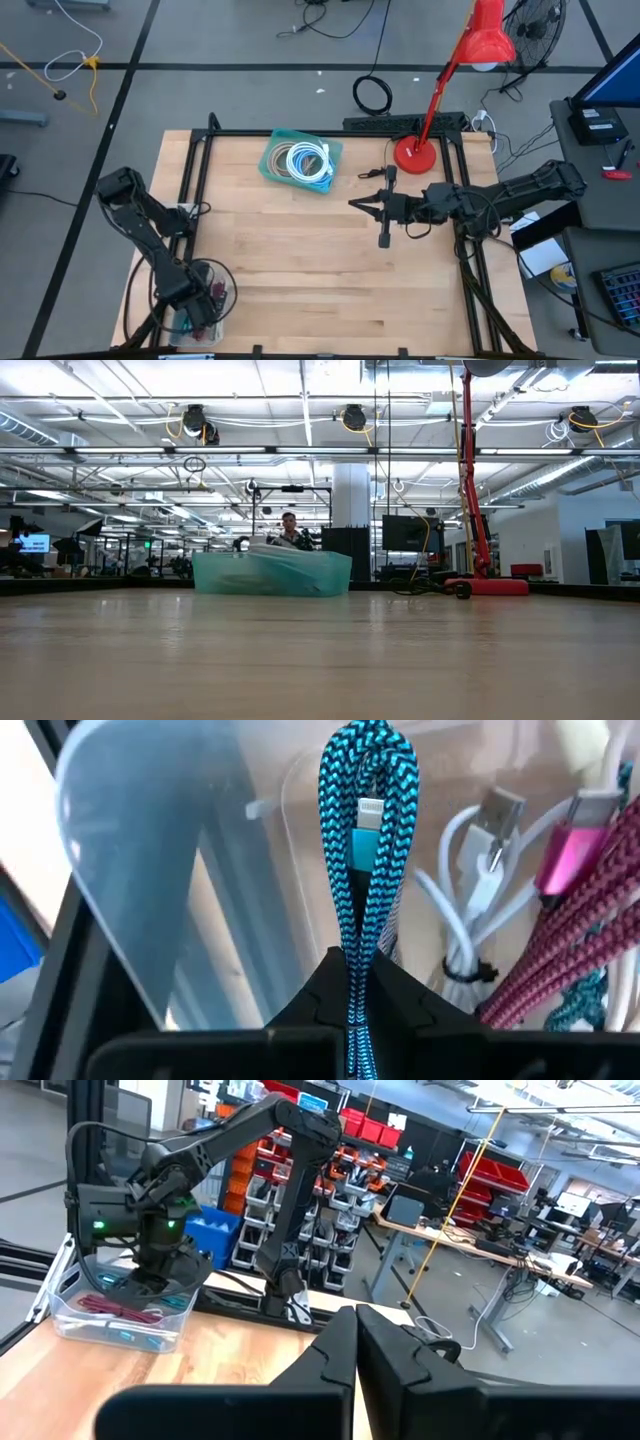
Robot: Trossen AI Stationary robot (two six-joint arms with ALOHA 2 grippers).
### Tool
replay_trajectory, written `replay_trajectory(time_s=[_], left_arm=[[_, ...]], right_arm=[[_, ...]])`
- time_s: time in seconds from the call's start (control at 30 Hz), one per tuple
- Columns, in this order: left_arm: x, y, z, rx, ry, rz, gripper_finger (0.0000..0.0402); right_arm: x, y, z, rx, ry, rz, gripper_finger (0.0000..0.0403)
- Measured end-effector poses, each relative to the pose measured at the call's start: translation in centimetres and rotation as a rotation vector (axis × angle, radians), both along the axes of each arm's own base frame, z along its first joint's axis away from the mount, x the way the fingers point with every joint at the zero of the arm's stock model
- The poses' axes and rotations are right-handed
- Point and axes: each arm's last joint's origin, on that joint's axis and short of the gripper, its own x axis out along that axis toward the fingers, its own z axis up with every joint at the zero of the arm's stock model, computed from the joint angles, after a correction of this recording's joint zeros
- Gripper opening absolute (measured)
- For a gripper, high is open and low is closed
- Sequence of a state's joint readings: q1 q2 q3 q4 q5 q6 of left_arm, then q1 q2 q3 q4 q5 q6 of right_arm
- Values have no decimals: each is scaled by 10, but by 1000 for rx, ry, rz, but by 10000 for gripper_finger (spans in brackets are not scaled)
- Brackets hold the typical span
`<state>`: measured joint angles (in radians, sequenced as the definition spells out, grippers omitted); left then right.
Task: Pick & Place USB Port
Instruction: Put the blue black charger cable into the transparent bin
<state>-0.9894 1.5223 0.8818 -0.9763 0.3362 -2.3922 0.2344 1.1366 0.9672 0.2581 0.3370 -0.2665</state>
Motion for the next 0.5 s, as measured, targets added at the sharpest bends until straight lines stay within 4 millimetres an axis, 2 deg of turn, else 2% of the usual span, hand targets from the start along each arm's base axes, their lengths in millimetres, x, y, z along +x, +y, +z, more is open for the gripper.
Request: replay_trajectory(time_s=[0.13,0.2,0.5], left_arm=[[1,-1,1,-23,-10,0,12],[1,-2,1,-38,-20,-13,24],[0,0,2,-30,13,-1,145]], right_arm=[[0,0,0,2,0,0,0],[0,0,0,10,1,0,0],[0,0,-1,16,7,1,0]])
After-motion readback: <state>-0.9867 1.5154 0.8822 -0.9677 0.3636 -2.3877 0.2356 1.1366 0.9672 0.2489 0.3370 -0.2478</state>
